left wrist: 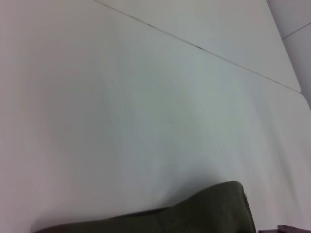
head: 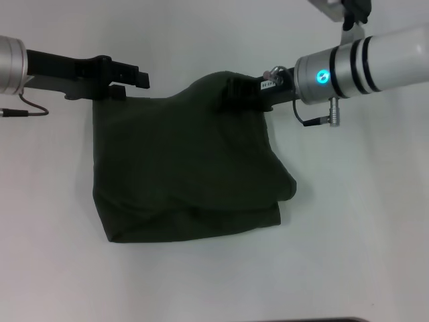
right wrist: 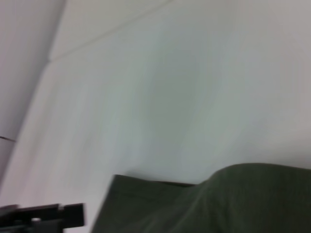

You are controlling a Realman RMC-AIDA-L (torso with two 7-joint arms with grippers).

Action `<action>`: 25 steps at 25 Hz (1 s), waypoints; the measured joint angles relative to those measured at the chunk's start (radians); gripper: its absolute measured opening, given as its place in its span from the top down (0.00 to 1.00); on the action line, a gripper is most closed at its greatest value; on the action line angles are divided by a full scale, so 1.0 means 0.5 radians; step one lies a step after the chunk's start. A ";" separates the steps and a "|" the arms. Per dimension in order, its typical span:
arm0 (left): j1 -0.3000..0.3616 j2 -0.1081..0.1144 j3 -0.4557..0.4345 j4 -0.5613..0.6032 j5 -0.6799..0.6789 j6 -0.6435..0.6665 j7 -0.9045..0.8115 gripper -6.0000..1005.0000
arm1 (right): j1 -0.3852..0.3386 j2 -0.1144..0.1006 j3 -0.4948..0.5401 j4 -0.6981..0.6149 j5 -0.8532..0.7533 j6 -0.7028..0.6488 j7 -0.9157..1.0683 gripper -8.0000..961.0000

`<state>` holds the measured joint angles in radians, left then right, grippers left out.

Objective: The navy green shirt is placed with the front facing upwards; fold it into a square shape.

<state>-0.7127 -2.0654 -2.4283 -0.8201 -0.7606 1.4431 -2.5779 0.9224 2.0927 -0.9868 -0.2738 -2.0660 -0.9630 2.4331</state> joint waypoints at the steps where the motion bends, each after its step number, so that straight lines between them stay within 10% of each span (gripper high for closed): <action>1: 0.000 0.000 0.000 0.000 0.001 0.002 0.000 0.37 | 0.010 0.001 -0.031 0.016 0.000 0.041 0.009 0.99; 25: -0.015 0.008 0.132 -0.011 0.087 -0.287 0.082 0.41 | -0.268 -0.047 -0.046 -0.529 0.029 -0.439 0.222 0.99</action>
<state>-0.7203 -2.0616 -2.3624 -0.8255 -0.7172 1.2997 -2.5369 0.7882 2.0692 -1.0100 -0.5382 -2.0516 -1.1823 2.5442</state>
